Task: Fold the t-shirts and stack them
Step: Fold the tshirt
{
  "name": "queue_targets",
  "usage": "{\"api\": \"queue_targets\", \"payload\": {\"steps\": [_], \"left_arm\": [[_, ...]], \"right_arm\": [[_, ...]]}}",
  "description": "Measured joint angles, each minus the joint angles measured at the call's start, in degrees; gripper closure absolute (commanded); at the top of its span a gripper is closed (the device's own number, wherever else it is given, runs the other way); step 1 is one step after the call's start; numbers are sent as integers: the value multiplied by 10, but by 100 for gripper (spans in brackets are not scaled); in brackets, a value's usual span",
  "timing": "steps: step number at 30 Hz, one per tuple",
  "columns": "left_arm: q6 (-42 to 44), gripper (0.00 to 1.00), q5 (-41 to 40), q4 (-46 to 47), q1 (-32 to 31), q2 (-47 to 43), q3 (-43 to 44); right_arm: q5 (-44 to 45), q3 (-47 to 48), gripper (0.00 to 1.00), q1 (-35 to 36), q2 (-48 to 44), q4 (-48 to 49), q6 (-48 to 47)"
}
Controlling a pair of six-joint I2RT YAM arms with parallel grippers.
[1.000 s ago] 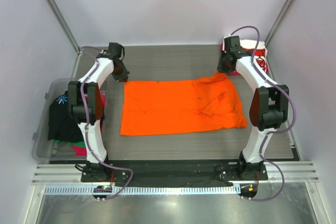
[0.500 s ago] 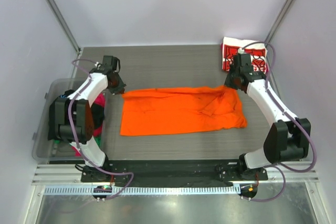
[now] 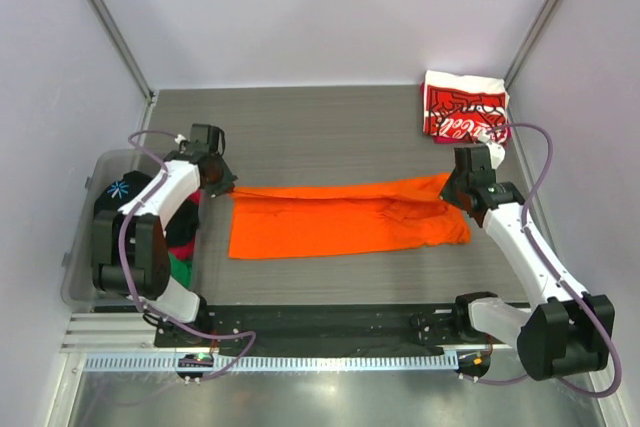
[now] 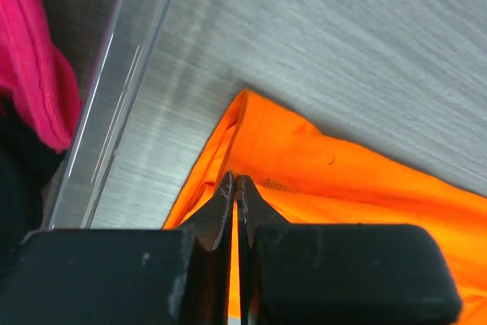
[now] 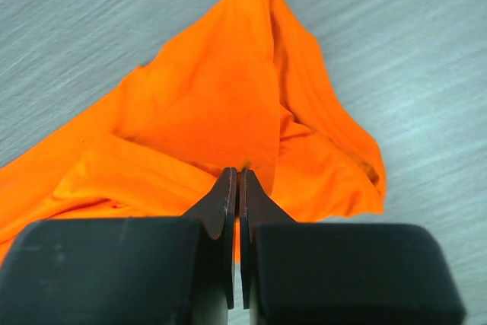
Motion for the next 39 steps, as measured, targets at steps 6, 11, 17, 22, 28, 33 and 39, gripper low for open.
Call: {"api": "queue_targets", "payload": {"steps": [6, 11, 17, 22, 28, 33, 39], "left_arm": [[-21, 100, -2, 14, -7, -30, -52], [-49, 79, -6, 17, -13, -73, -108], [-74, 29, -7, 24, -19, -125, -132], [-70, 30, -15, 24, -25, -141, -130], [-45, 36, -35, 24, -115, -96, -77], [-30, 38, -31, 31, -181, -2, -30], [-43, 39, -30, 7, -202, 64, -33]], "right_arm": [[29, -34, 99, 0, -42, -12, 43], [49, -90, 36, -7, -94, -14, 103], [58, -137, 3, -35, -131, -28, 146], [35, -117, 5, -37, -106, -21, 128], [-32, -80, 4, 18, -6, 27, 115], [-81, -78, 4, 55, 97, 70, 127], [-89, -29, 3, 60, 211, 75, 120]]}}
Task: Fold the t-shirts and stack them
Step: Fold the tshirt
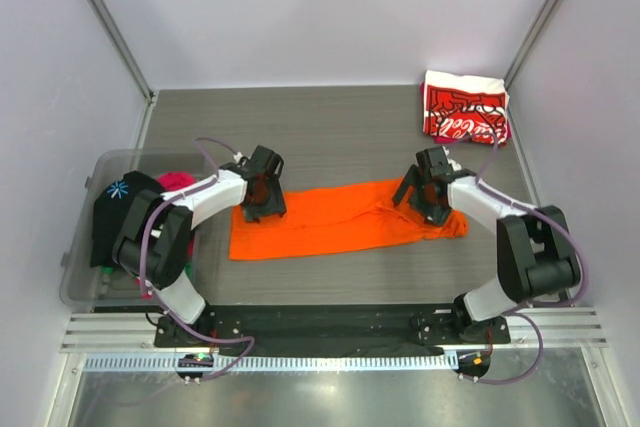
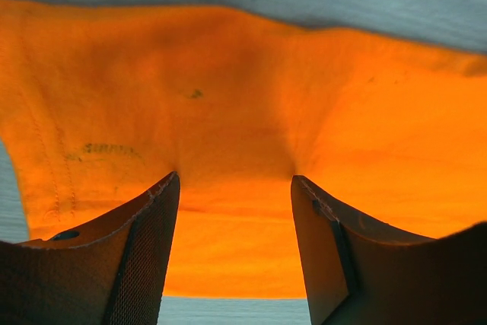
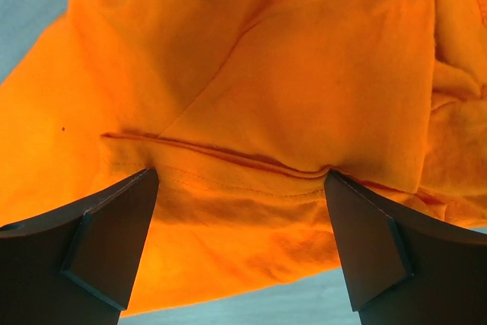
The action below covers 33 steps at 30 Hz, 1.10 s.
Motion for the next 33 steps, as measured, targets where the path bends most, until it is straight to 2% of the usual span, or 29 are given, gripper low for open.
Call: {"api": "queue_targets", "payload": {"steps": [4, 11, 17, 22, 28, 33], "left_arm": [[-16, 39, 4, -7, -3, 0, -18], [-46, 39, 2, 10, -36, -30, -55], [-111, 38, 29, 33, -107, -81, -110], [-185, 37, 68, 68, -193, -96, -134], [-266, 40, 158, 172, -280, -21, -103], [-287, 39, 196, 228, -311, 45, -49]], "right_arm": [[0, 76, 3, 0, 78, -1, -16], [-48, 288, 2, 3, 253, 1, -48], [-110, 484, 2, 24, 390, -4, -62], [-144, 651, 1, 35, 496, -28, -70], [-183, 868, 0, 34, 629, -50, -80], [-213, 947, 0, 23, 678, -47, -78]]}}
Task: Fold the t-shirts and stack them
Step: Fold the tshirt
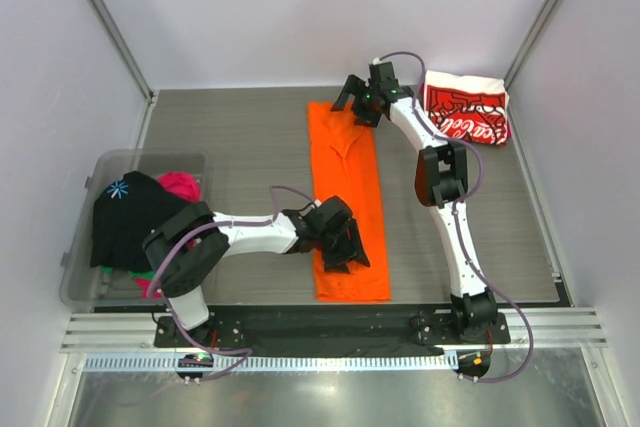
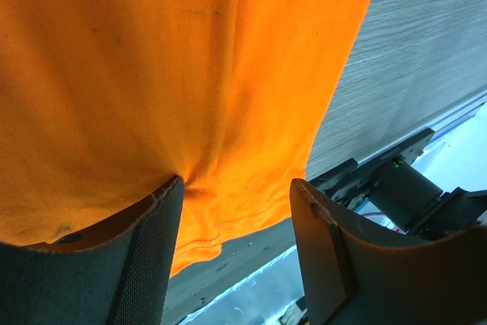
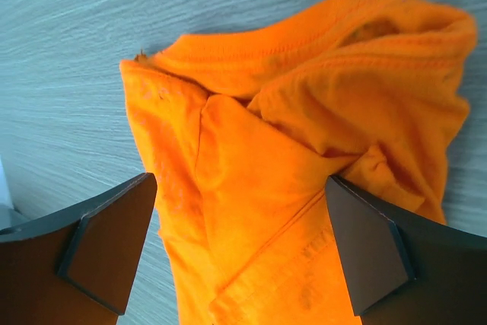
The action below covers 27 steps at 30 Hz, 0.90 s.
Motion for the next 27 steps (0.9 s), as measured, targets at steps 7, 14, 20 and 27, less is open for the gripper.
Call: {"api": "queue_targets", "payload": {"steps": [7, 14, 20, 27], "left_arm": [[21, 36, -21, -78, -6, 10, 50], [76, 21, -109, -248, -21, -26, 151], [107, 21, -186, -329, -26, -161, 177], [119, 23, -228, -320, -26, -288, 33]], "right_arm": [[-27, -16, 0, -10, -2, 33, 0], [-71, -27, 0, -13, -16, 42, 7], [-117, -83, 0, -20, -95, 52, 29], [-51, -471, 0, -27, -491, 64, 10]]}}
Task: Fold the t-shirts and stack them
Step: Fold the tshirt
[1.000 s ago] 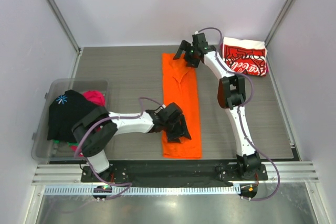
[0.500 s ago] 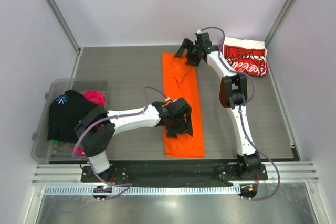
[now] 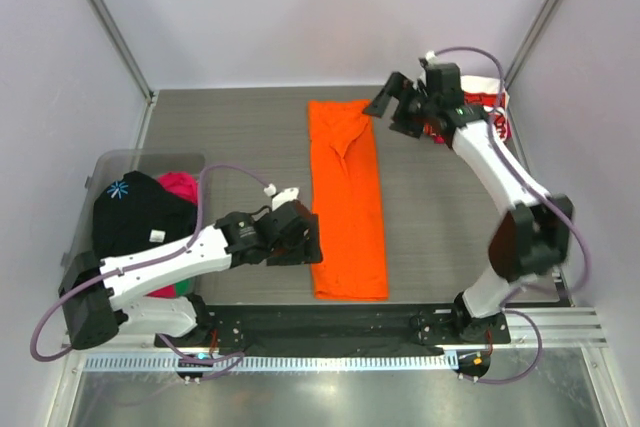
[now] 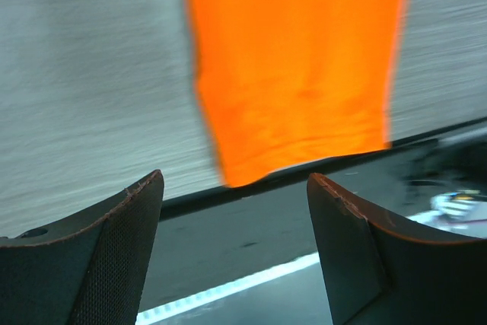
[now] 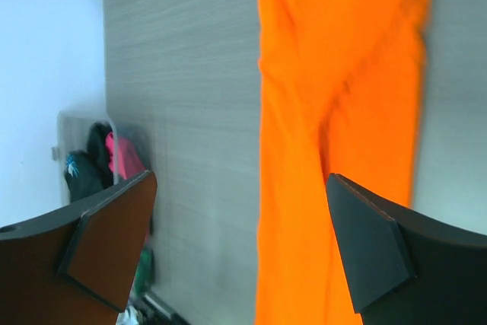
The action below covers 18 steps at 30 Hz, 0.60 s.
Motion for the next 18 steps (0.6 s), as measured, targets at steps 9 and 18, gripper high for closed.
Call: {"api": "queue_targets", "payload": {"steps": [9, 18], "left_arm": [[-32, 27, -1, 46, 0, -112, -178], [-83, 33, 36, 159, -1, -111, -275]], "right_arm": [[138, -453, 0, 142, -377, -68, 43], [219, -624, 20, 268, -494, -153, 159]]}}
